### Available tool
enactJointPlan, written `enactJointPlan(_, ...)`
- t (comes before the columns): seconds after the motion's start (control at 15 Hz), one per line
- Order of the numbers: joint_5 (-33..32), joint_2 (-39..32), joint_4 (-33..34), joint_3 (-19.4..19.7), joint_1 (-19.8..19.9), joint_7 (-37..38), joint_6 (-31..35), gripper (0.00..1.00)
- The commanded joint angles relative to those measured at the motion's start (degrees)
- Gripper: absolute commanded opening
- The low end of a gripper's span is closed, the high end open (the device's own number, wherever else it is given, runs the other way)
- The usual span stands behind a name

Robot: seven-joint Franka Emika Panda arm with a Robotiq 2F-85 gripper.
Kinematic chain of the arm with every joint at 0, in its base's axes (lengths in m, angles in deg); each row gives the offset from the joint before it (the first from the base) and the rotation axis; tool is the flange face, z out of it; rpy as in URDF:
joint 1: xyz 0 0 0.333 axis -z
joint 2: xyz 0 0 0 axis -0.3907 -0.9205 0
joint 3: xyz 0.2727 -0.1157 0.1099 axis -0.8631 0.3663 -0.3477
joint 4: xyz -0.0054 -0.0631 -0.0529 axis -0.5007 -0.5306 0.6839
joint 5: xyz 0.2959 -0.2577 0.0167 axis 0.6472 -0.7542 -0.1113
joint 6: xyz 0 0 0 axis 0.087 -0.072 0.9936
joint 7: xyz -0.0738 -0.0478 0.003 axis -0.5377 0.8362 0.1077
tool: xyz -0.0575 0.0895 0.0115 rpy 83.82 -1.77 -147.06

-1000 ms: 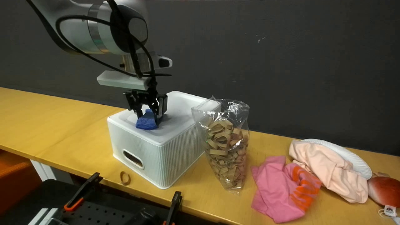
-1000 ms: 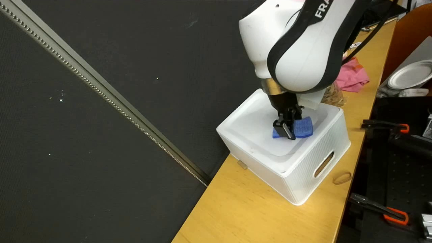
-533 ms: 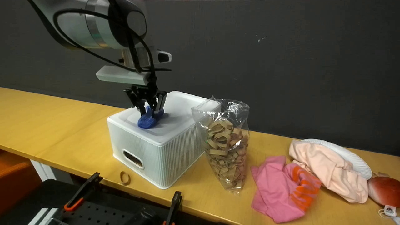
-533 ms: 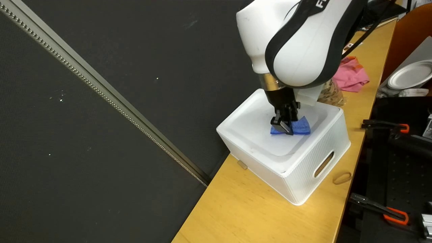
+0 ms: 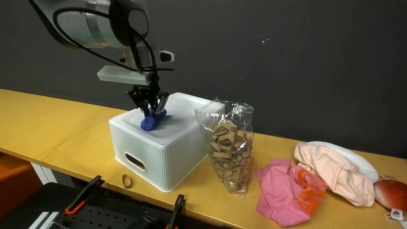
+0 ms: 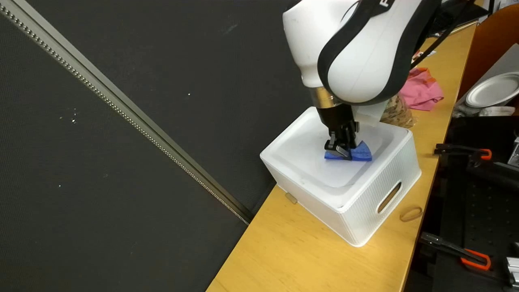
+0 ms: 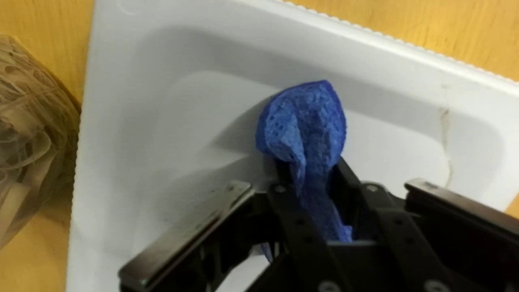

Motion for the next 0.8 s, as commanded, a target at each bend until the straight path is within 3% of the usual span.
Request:
enactJointPlan(0.0, 0.6, -1.0, -0.6, -0.8, -1.1, 0.0, 0.7, 0.07)
enactJointPlan(0.4, 1.7, -2.1, -0.2, -2.1, -2.3, -0.7, 0.6, 0.07)
enactJointPlan(0.73, -0.6, -3.4, 1.0, -0.3, -1.1, 1.0, 0.7, 0.07)
